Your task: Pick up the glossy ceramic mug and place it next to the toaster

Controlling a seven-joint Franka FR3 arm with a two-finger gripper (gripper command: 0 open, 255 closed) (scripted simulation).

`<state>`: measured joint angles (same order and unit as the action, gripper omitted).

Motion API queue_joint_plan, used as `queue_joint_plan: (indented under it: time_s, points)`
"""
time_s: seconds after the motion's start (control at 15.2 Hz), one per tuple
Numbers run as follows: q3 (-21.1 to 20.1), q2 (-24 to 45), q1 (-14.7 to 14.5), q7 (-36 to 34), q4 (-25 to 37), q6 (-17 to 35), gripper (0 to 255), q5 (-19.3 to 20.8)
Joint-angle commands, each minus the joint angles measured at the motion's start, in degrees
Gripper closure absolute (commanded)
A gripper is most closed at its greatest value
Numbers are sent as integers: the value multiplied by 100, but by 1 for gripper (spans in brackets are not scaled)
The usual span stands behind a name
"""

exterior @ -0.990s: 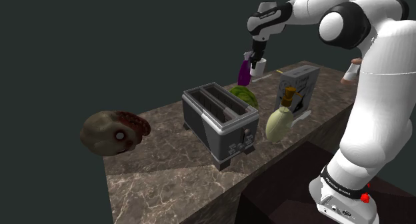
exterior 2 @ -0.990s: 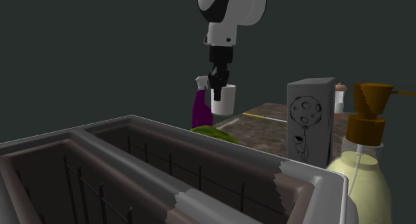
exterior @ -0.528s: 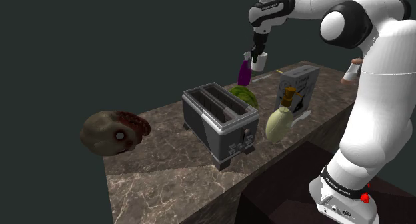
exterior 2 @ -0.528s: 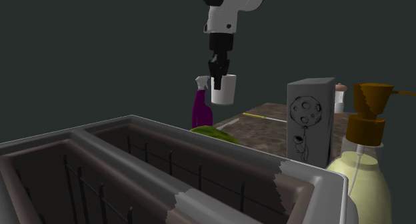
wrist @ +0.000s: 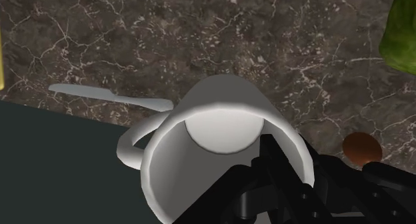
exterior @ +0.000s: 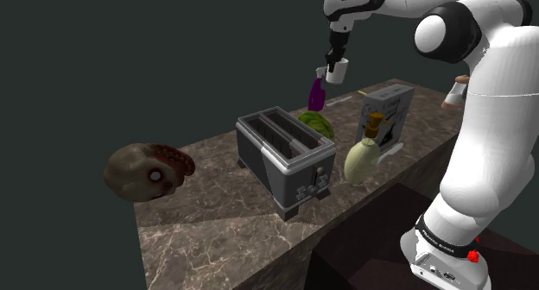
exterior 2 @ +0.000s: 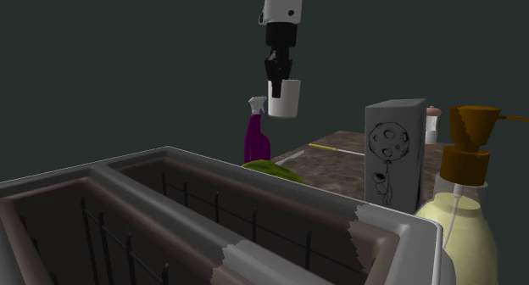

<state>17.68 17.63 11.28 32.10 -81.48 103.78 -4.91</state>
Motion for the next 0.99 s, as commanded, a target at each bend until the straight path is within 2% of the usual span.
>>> queue_joint_plan:
  time_s: [0.0,0.92]
  points:
    - [5,-6,8,0,143,-150,255,3]
    - [18,365,176,23,1784,-1429,255,-111]
